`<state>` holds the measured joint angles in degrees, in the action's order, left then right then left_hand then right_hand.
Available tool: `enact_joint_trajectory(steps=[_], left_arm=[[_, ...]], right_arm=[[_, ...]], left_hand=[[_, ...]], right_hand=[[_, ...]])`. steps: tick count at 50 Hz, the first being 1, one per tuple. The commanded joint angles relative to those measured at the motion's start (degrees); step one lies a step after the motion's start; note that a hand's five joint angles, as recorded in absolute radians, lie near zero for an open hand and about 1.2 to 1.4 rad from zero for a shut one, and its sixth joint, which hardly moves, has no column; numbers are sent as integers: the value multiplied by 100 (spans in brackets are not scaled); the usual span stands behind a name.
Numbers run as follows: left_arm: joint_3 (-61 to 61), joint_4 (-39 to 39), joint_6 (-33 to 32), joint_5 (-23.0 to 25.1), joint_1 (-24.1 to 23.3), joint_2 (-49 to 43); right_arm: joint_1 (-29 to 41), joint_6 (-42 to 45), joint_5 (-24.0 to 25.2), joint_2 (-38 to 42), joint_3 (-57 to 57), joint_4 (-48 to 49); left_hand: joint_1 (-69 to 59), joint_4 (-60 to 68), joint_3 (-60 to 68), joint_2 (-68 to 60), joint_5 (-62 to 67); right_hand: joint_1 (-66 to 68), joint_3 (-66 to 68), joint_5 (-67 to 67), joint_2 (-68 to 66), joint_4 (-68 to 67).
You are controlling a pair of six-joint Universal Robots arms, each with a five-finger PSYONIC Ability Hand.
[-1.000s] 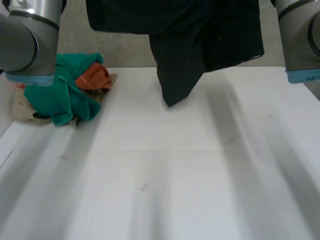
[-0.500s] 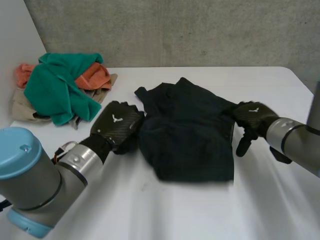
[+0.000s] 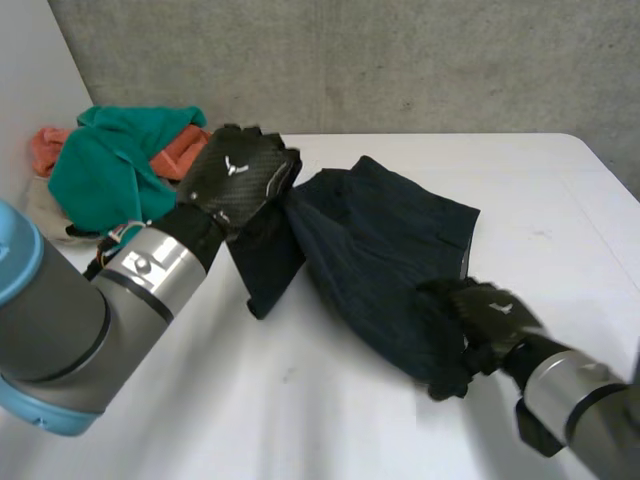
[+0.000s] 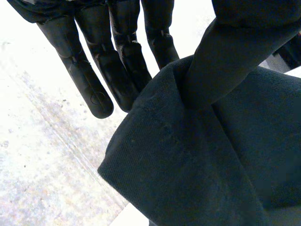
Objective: Fold the laundry.
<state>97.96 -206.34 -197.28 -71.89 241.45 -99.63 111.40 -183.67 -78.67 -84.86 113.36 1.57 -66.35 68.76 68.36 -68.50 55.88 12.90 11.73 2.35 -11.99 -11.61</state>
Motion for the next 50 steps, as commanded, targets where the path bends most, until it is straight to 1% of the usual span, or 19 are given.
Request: enact_joint_trajectory(steps=[1, 3, 8, 12, 18, 19, 21, 22, 25, 27, 29, 30, 33, 39, 42, 43, 46, 48, 50], left_arm=[[-541, 322, 366, -9, -19, -109], [-593, 357, 427, -18, -28, -136], [-559, 427, 463, -9, -36, -127], [-471, 602, 410, 0, -28, -22], [-462, 1463, 331, 8, 78, 645], [-505, 1778, 261, 17, 174, 899], [-593, 2087, 191, 35, 288, 1164], [-654, 2228, 147, 35, 350, 1304], [-918, 2685, 94, 70, 543, 1753], [-1102, 2896, 94, 70, 596, 1894], [-1182, 2958, 94, 70, 597, 1894], [-1243, 3020, 85, 79, 614, 1833], [-1314, 3099, 67, 70, 614, 1483], [-1849, 3161, -73, 9, 614, -169], [-2497, 3143, -423, 8, 614, -1028], [-2779, 3135, -555, 0, 614, -1259], [-3851, 2951, -925, -35, 500, -1831], [-4756, 2347, -1040, -88, 456, -2165], [-5144, 1793, -1014, -62, 456, -2254]], right_arm=[[567, 253, -192, 899, -156, 774], [620, 314, -341, 1128, -218, 976], [629, 498, -1096, 1437, -454, 1758], [550, 1139, -1265, 1095, -552, 1768], [524, 2966, -1081, -661, -832, 1023], [471, 3395, -976, -1038, -1155, 629], [383, 3714, -914, -1304, -1604, 49], [287, 3803, -861, -1357, -2015, -546], [120, 3813, -773, -1358, -2773, -1516], [-38, 3821, -554, -1306, -3485, -2395], [-91, 3821, -378, -1113, -3854, -2791], [-144, 3813, -194, -755, -4274, -3150], [-232, 3839, -26, -243, -4760, -3469], [-285, 3769, 54, 1136, -5622, -3593], [-259, 3725, -51, 1892, -6061, -3532], [-215, 3620, -209, 2251, -6454, -3401], [-206, 3383, -455, 2666, -7080, -2997], [-197, 3075, -728, 2939, -7722, -2286], [-206, 2856, -886, 2984, -8021, -1681]], left_hand=[[-1365, 1124, 1164, -1150, 1412], [-1365, 1124, 1164, -1150, 1412], [-1365, 1124, 1164, -1150, 1412], [-1365, 1124, 1164, -1150, 1412], [-1365, 1124, 1164, -1150, 1412], [-1365, 1124, 1164, -1150, 1412], [-1365, 1124, 1164, -1150, 1412], [-1365, 1124, 1164, -1150, 1412], [-1365, 1124, 1164, -1150, 1412], [-1365, 1124, 1164, -1150, 1412], [-1365, 1124, 1164, -1150, 1412], [-1365, 1124, 1164, -1150, 1412], [-1365, 1124, 1164, -1150, 1412], [-1365, 1124, 1164, -1150, 1412], [-1365, 1124, 1164, -1150, 1412], [-1365, 1124, 1164, -1150, 1412], [-1365, 1124, 1164, -1150, 1412], [-1365, 1124, 1164, -1150, 1412], [-1365, 1124, 1164, -1150, 1412]], right_hand=[[606, 723, 661, -697, -735], [1647, 1764, 1702, -1738, -1776], [6699, 6816, 6753, -6789, -6828], [6710, 6827, 6765, -6801, -6839], [6710, 6827, 6765, -6801, -6839], [6710, 6827, 6765, -6801, -6839], [6710, 6827, 6765, -6801, -6839], [6710, 6827, 6765, -6801, -6839], [6710, 6827, 6765, -6801, -6839], [6710, 6827, 6765, -6801, -6839], [6710, 6827, 6765, -6801, -6839], [6710, 6827, 6765, -6801, -6839], [6710, 6827, 6765, -6801, -6839], [6710, 6827, 6765, -6801, -6839], [6710, 6827, 6765, -6801, -6839], [6710, 6827, 6765, -6801, -6839], [6710, 6827, 6765, -6801, -6839], [6710, 6827, 6765, -6801, -6839], [6710, 6827, 6765, -6801, -6839]])
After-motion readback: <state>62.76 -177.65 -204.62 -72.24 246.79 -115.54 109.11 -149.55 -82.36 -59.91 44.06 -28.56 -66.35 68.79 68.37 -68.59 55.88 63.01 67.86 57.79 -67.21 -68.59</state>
